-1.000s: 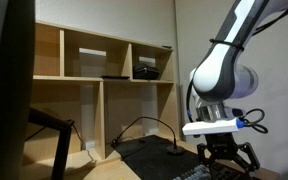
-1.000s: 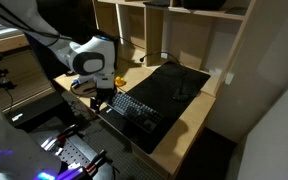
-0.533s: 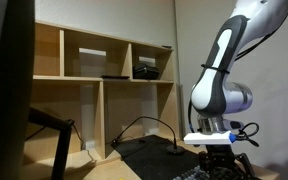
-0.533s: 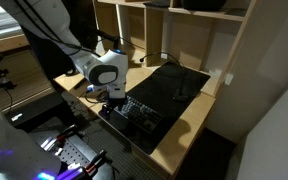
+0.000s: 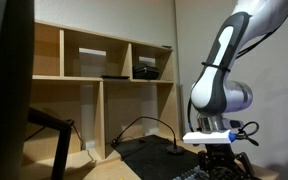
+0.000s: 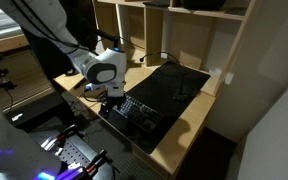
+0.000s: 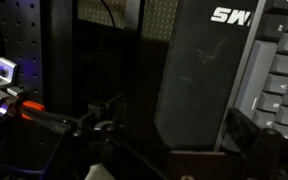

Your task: Pick up the rubber ducky and place it on the left

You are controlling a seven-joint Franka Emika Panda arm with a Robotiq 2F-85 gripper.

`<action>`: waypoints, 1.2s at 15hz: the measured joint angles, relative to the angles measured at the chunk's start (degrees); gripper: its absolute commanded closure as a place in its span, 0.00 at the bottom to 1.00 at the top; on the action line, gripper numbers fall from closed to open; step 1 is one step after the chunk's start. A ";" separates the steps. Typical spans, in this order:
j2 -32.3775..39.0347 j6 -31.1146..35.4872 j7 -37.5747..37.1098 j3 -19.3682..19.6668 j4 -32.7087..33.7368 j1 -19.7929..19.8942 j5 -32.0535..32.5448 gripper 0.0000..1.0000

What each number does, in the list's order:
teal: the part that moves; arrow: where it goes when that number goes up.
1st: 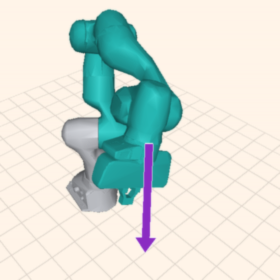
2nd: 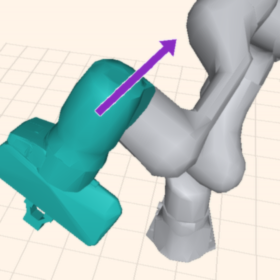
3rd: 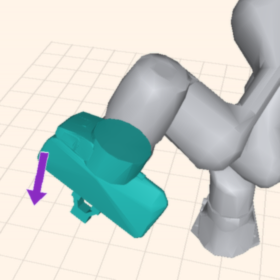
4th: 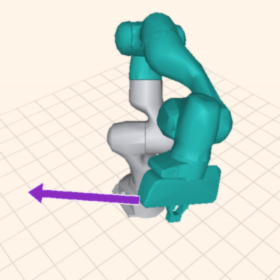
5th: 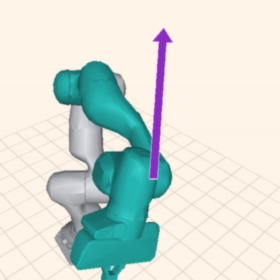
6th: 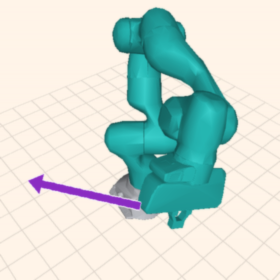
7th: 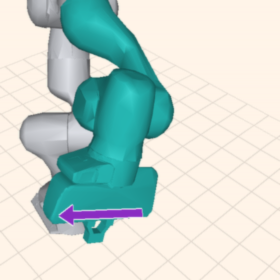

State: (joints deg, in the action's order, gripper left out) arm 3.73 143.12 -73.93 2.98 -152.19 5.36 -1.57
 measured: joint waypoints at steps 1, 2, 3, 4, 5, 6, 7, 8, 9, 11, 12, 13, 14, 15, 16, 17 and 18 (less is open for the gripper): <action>0.00 -0.04 -0.15 0.08 0.00 -0.07 0.00 0.00; 0.00 -0.04 -0.36 0.19 0.00 -0.22 0.00 0.00; 0.00 -0.04 -0.50 0.25 0.00 -0.29 0.00 0.00; 0.00 -0.04 -0.95 0.30 0.00 -0.33 0.02 0.00; 0.00 -0.12 -1.72 0.36 0.00 -0.40 0.04 0.00; 0.00 -0.18 -2.26 0.40 0.00 -0.48 0.04 0.00; 0.00 -0.21 -2.45 0.42 0.00 -0.51 0.04 0.00; 0.00 -0.24 -2.58 0.43 0.00 -0.52 0.04 0.00; 0.00 -0.27 -2.63 0.43 0.00 -0.53 0.04 0.00; 0.00 -0.28 -2.64 0.44 0.00 -0.54 0.04 0.00; 0.00 -0.74 -2.70 0.44 0.03 -0.55 0.04 0.00; 0.00 -1.82 -3.23 0.46 0.11 -0.55 0.20 0.00; 0.00 -2.52 -3.78 0.46 0.12 -0.56 0.30 0.00; 0.00 -2.65 -4.00 0.46 0.13 -0.57 0.31 0.00; 0.00 -2.65 -4.05 0.46 0.13 -0.59 0.31 0.00; 0.00 -2.65 -4.13 0.46 0.15 -0.59 0.29 0.00; 0.00 -2.65 -4.38 0.46 0.17 -0.59 0.23 0.00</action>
State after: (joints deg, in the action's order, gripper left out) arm 3.73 140.47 -78.30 3.44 -152.02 4.77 -1.34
